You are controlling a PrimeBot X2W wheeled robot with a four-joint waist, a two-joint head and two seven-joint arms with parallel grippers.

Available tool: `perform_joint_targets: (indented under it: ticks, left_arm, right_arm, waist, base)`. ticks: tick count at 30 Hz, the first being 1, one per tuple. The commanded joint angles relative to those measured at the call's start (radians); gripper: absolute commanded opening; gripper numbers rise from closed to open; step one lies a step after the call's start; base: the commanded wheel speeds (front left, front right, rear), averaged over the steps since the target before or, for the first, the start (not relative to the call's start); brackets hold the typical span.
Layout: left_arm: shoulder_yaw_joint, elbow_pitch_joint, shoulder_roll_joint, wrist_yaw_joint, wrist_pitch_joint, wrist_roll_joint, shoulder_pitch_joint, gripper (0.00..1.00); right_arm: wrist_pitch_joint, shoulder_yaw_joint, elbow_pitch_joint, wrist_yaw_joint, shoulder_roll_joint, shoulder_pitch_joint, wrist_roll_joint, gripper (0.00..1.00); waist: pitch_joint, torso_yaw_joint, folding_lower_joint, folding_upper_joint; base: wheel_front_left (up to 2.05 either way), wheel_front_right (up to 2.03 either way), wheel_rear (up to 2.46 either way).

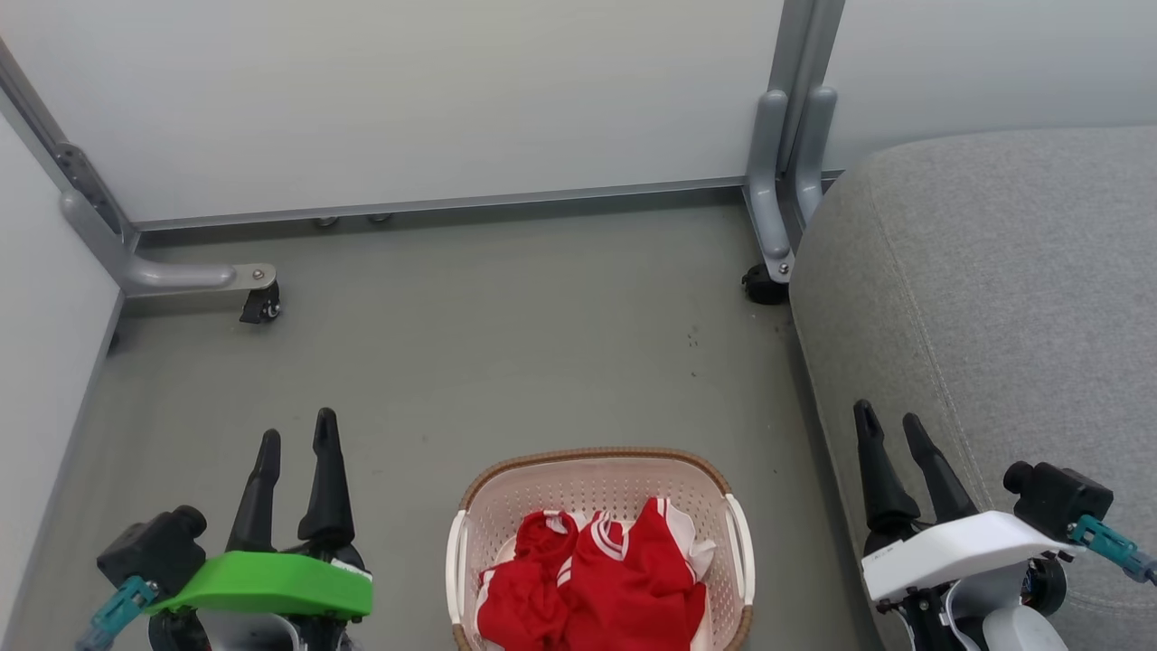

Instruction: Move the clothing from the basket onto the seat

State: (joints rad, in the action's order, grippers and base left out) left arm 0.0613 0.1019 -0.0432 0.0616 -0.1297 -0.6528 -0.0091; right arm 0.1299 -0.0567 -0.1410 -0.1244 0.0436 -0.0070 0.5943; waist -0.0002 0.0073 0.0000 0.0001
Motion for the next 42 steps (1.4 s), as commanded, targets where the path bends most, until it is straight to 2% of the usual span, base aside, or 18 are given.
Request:
perform_joint_targets:
  ticks: [1, 14, 31, 42]
  left_arm:
    - [0.001, -0.016, -0.007, -0.004, -0.009, 0.035, -0.003, 1.00]
    - [0.015, -0.038, -0.008, -0.008, -0.043, 0.179, -0.024, 1.00]
    - [0.038, -0.032, -0.009, -0.024, -0.081, 0.339, 0.022, 1.00]
    - [0.051, -0.024, -0.009, -0.020, -0.103, 0.438, 0.041, 1.00]
  right_arm:
    - [0.010, -0.004, 0.017, -0.005, 0.005, -0.007, -0.032, 1.00]
    - [0.044, 0.000, 0.054, -0.007, 0.008, -0.015, -0.184, 1.00]
    - [0.081, -0.021, 0.078, -0.007, 0.007, 0.023, -0.340, 1.00]
    - [0.105, -0.017, 0.093, -0.006, 0.008, 0.045, -0.412, 1.00]
  waist:
    - [0.005, 0.000, 0.0000, -0.0001]
    - [0.034, 0.001, 0.0000, -0.0001]
    - [-0.001, 0.001, 0.0000, -0.0001]
    - [-0.013, 0.003, 0.0000, -0.0001]
  base:
    - [0.00, 0.00, 0.00]
    - [0.00, 0.00, 0.00]
    - [0.00, 0.00, 0.00]
    - [0.00, 0.00, 0.00]
